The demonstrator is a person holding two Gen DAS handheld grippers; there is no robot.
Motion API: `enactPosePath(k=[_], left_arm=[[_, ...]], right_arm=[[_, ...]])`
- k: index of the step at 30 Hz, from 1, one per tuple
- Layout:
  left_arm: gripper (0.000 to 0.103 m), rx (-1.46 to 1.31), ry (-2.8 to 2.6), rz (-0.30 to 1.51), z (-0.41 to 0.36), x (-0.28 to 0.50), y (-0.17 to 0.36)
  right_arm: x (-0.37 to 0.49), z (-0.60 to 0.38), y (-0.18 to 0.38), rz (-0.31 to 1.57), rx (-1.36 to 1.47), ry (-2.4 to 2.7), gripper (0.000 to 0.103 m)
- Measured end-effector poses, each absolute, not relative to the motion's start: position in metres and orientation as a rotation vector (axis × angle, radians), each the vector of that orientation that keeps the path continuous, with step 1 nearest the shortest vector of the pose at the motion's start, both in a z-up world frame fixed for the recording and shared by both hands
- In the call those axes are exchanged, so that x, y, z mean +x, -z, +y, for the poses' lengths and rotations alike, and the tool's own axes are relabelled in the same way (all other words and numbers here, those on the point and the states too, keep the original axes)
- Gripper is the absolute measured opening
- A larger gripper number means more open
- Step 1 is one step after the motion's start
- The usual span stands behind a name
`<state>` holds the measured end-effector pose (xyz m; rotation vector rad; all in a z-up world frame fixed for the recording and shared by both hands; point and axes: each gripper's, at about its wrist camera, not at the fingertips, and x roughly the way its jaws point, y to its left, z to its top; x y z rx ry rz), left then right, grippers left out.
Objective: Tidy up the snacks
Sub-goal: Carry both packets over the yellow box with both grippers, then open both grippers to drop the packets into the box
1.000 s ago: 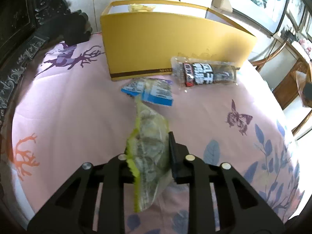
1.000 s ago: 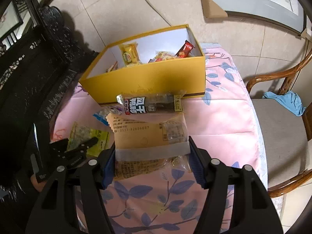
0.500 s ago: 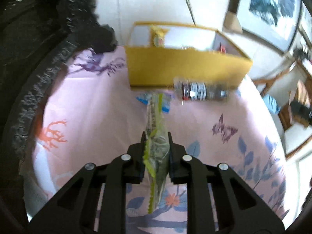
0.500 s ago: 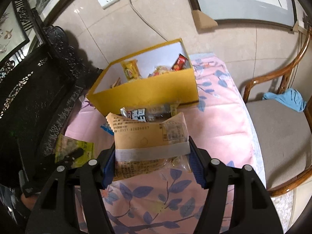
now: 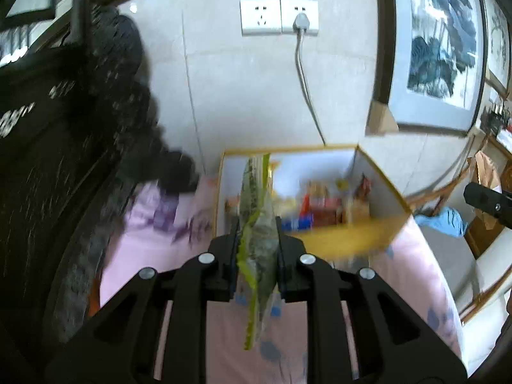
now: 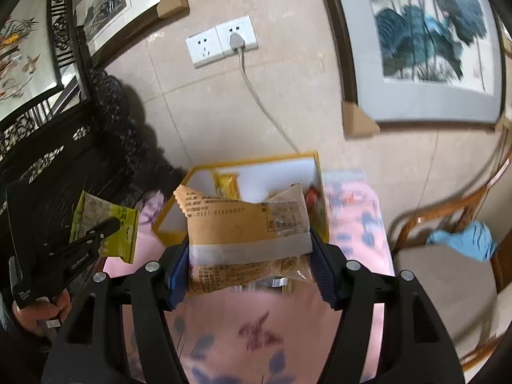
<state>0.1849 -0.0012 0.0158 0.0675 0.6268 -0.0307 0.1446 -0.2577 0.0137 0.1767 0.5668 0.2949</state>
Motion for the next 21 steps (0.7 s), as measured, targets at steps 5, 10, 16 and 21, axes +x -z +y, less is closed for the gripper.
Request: enactPosePath(k=[5, 10, 16, 21], left_arm=[[0.018, 0.079, 0.025, 0.621, -0.006, 0.251, -0.018], [0.018, 0.073, 0.033, 0.630, -0.006, 0.300, -0.007], [0.020, 0.092, 0.039, 0.638, -0.003, 0.325, 0.006], [0.101, 0.043, 0.083, 0.575, -0.003, 0.321, 0.000]], right_arm=[[0.203, -0.250, -0.025, 0.535, 0.134, -0.279, 0.065], [0.255, -0.243, -0.012, 0.560, 0.130, -0.275, 0.065], [0.287, -0.230, 0.009, 0.596, 0.135, -0.266, 0.065], [0.296, -0.225, 0.016, 0.611, 0.086, -0.219, 0.102]])
